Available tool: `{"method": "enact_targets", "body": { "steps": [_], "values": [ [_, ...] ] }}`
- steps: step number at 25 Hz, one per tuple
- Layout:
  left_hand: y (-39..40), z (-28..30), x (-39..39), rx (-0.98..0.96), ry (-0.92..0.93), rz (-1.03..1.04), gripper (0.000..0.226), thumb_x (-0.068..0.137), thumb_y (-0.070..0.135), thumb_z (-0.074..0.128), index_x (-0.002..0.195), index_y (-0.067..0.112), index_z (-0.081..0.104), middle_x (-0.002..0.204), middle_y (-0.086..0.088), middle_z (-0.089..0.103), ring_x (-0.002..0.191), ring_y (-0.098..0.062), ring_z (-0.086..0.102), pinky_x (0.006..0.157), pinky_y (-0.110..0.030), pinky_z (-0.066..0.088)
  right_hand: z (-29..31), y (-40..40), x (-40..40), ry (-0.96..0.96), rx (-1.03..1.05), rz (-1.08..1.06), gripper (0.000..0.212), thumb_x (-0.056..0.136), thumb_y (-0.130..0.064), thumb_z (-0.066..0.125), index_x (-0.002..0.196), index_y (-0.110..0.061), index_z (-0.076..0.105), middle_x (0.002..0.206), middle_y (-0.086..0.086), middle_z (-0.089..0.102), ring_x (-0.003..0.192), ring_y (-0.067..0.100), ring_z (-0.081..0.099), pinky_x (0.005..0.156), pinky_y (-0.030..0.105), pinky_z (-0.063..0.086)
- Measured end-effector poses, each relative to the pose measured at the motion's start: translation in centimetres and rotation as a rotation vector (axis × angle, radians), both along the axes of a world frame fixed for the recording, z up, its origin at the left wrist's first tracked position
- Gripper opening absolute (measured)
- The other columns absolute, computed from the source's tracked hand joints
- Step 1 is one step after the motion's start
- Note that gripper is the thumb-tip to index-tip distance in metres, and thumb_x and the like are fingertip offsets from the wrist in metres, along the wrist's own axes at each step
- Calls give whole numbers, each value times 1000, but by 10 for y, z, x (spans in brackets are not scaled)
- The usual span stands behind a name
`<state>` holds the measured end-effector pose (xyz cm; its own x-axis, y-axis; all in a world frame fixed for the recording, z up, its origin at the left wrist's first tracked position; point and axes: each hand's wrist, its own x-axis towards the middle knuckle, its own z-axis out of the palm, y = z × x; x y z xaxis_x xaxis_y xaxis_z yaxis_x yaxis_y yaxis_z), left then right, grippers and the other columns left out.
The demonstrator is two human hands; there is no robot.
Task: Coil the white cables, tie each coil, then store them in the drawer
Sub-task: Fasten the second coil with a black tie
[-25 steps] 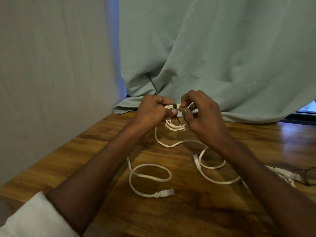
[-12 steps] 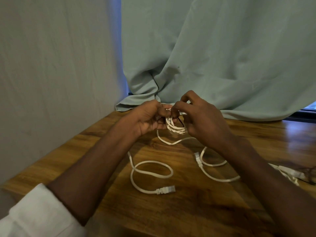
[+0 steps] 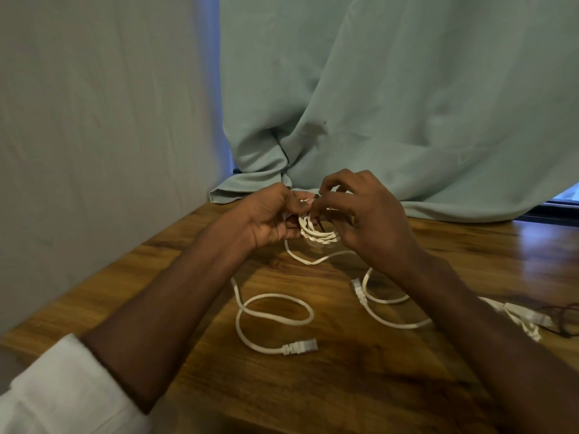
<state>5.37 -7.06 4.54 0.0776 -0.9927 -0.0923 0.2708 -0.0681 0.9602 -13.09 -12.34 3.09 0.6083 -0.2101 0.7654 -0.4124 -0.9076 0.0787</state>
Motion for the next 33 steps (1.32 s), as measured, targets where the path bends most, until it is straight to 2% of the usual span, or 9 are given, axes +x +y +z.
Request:
{"method": "enact_targets", "body": {
  "steps": [3, 6, 8, 11, 14, 19, 23, 29, 33],
  "values": [
    [1, -2, -1, 38, -24, 1, 35, 93, -8, 39, 107, 2, 69, 98, -18, 71, 92, -29, 69, 97, -42, 53, 3, -2, -2, 71, 34, 29, 32, 82, -9, 82, 105, -31, 79, 124, -6, 65, 105, 19, 54, 71, 30, 41],
    [2, -1, -2, 22, -6, -34, 35, 93, -8, 40, 110, 3, 69, 93, -15, 72, 85, -25, 71, 89, -38, 56, 6, -7, -5, 76, 15, 56, 26, 86, -14, 80, 105, -32, 79, 123, -9, 64, 104, 16, 55, 73, 32, 47],
    [3, 1, -5, -60, -14, -54, 31, 97, -8, 43, 112, 3, 68, 89, -10, 72, 79, -20, 70, 87, -35, 57, 4, -9, -2, -134, 197, 145, 13, 92, -14, 74, 102, -23, 78, 113, -7, 67, 100, 16, 61, 79, 36, 52],
    [2, 0, -14, -234, -220, 87, 21, 97, -5, 59, 112, 1, 72, 89, -12, 77, 79, -19, 74, 78, -33, 62, 1, -5, 6, -476, 601, 161, 9, 97, -18, 70, 100, -14, 78, 100, -4, 74, 95, 11, 70, 89, 38, 57],
    [2, -8, -24, -350, -331, 213, 21, 92, -8, 68, 111, -3, 73, 89, -19, 78, 73, -19, 76, 68, -26, 60, -2, -2, 8, -645, 748, 151, 14, 94, -15, 74, 107, -14, 79, 94, -2, 79, 91, 11, 74, 89, 38, 61],
    [-11, -20, -27, -586, -651, 337, 24, 83, -4, 80, 105, 3, 76, 88, -9, 80, 79, -19, 79, 73, -32, 62, 1, 7, 8, -749, 663, -28, 28, 87, -14, 78, 114, -20, 80, 89, -7, 79, 83, 2, 74, 82, 28, 63],
    [-12, -22, -27, -649, -710, 427, 28, 79, -1, 83, 103, 12, 77, 93, -2, 80, 87, -13, 78, 81, -35, 63, 7, 13, 5, -790, 657, -38, 26, 87, -17, 81, 113, -19, 81, 95, -6, 79, 84, -1, 74, 80, 16, 60],
    [-11, -20, -24, -664, -677, 449, 29, 81, 2, 84, 108, 8, 77, 96, -2, 81, 88, -13, 78, 84, -39, 64, 16, 12, -4, -710, 674, -103, 10, 85, -19, 79, 93, -21, 84, 78, -11, 77, 72, 5, 73, 75, 34, 65],
    [-9, -20, -24, -684, -684, 455, 29, 81, 2, 85, 109, 7, 77, 97, -3, 81, 89, -11, 78, 82, -32, 63, 17, 12, -4, -510, 502, -156, 11, 87, -18, 74, 92, -19, 84, 75, -7, 76, 69, 7, 70, 70, 29, 60]
  ]
}}
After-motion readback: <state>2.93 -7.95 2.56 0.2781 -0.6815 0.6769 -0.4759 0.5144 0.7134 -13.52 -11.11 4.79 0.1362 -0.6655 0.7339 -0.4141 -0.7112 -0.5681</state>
